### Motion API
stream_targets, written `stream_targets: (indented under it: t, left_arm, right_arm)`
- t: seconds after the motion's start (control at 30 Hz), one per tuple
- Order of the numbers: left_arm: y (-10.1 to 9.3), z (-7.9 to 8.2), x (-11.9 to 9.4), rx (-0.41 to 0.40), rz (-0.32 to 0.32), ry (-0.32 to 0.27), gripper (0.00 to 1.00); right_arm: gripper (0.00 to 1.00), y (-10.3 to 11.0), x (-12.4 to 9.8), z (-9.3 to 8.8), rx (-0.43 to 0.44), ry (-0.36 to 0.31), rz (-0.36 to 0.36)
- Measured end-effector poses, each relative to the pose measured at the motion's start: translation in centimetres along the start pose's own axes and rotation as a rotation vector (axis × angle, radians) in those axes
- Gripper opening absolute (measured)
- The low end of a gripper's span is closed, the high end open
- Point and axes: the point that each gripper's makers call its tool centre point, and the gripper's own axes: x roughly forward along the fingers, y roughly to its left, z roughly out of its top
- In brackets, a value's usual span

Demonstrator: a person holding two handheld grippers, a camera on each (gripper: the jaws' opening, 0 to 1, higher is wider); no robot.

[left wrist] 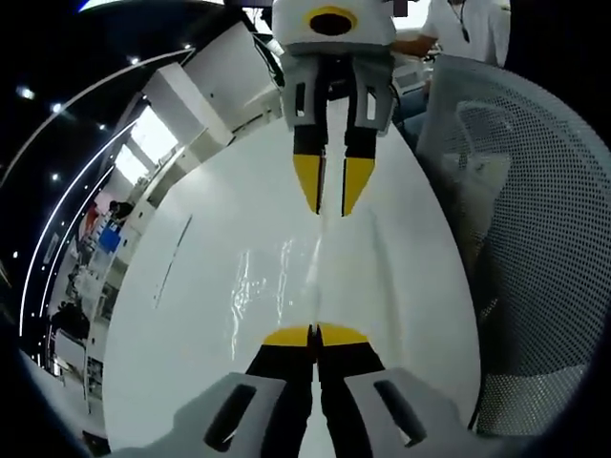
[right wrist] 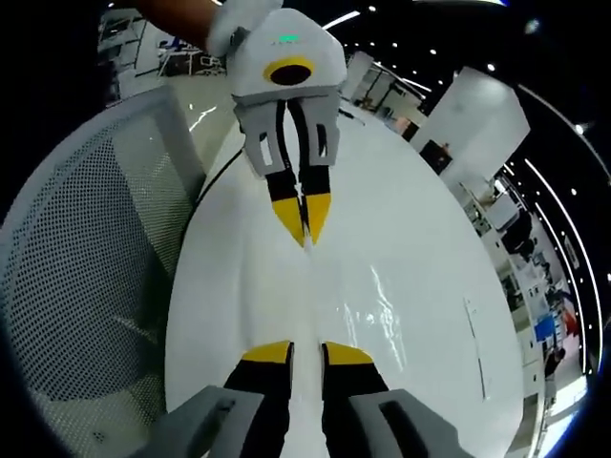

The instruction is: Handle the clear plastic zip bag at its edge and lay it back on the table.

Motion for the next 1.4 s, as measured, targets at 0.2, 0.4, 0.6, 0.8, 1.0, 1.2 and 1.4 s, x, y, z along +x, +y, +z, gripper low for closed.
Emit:
stream_targets:
  t: [0.2,0.4,0.6,0.8,1.0,1.2,1.4]
  left_arm:
    - [0.0,0.5,-0.3,0.009,-0.007,-0.017,0.0]
    - [0.1,0.3,-0.4,0.011,-0.01,-0.009,0.0]
    - [0.0,-0.3,-0.4,0.007,-0.007,0.014,0.0]
    - [-0.3,-0.9,-0.3,0.01,-0.016,0.029,0.0]
    - [-0.4,-0.9,-0.4,0.011,-0.022,0.025,0.0]
    - [-0.4,-0.8,-0.3,0.014,-0.027,0.02,0.0]
    - [-0.5,-0.4,-0.3,0.016,-0.034,0.012,0.0]
  right_arm:
    - [0.05,0.2,0.4,0.4,-0.028,-0.003,-0.01]
    - [0.0,0.2,0.3,0.7,-0.062,-0.005,-0.009]
    - [0.0,0.0,0.1,1.4,-0.054,-0.018,-0.015]
    - [0.0,0.2,0.1,1.8,-0.056,-0.026,-0.013]
    - [0.0,0.4,0.0,2.3,-0.065,-0.046,-0.019]
    - [0.03,0.5,0.2,3.1,-0.063,-0.062,-0.019]
    - [0.04,0.5,0.6,3.7,-0.069,-0.071,-0.017]
